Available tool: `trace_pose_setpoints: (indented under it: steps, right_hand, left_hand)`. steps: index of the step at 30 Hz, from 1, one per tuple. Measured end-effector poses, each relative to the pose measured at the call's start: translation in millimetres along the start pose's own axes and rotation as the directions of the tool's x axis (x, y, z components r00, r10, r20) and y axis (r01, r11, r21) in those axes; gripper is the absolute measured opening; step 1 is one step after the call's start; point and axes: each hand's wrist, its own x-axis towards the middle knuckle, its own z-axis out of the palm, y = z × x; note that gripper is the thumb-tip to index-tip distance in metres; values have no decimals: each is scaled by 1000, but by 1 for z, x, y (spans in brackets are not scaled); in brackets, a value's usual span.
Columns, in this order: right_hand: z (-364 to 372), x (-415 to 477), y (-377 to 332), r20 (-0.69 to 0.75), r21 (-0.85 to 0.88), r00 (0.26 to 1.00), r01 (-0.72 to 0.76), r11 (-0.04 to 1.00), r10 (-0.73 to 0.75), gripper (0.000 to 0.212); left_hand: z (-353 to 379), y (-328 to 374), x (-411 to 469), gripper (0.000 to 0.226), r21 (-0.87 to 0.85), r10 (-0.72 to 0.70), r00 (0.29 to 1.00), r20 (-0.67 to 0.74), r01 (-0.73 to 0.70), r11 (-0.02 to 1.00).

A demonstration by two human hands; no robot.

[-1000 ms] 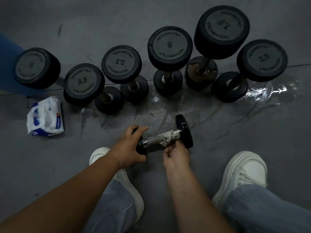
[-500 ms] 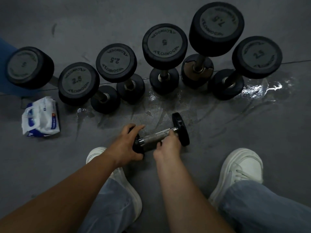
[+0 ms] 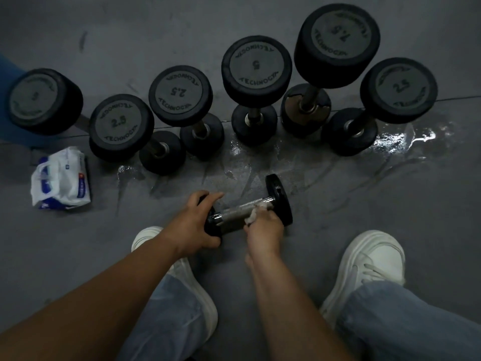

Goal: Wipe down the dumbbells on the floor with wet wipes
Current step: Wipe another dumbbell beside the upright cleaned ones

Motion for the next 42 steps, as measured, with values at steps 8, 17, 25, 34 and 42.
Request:
trace_pose_setpoints:
  steps: [8, 17, 25, 34, 42]
  right_hand:
    - [-8, 9, 13, -67, 171, 996, -44, 984, 57, 17]
    - [-42, -24, 5, 513, -728, 633, 679, 97, -580, 36]
    - [-40, -24, -34, 741, -194, 668, 124, -973, -63, 69]
    - [-43, -9, -54, 791, -74, 611, 147, -986, 32, 66]
    - [-38, -11, -58, 820, -58, 569, 194, -979, 64, 65]
  left_hand:
    - [0, 1, 1, 109, -4, 7, 1000, 2, -7, 1000]
    - [10, 0, 3, 103, -79, -16, 991, -131, 6, 997]
    - [11, 1, 8, 104, -82, -52, 988, -144, 41, 996]
    - [2, 2, 17, 105, -109, -112, 990, -86, 102, 989]
    - [-11, 1, 27, 102, -128, -126, 992, -15, 123, 984]
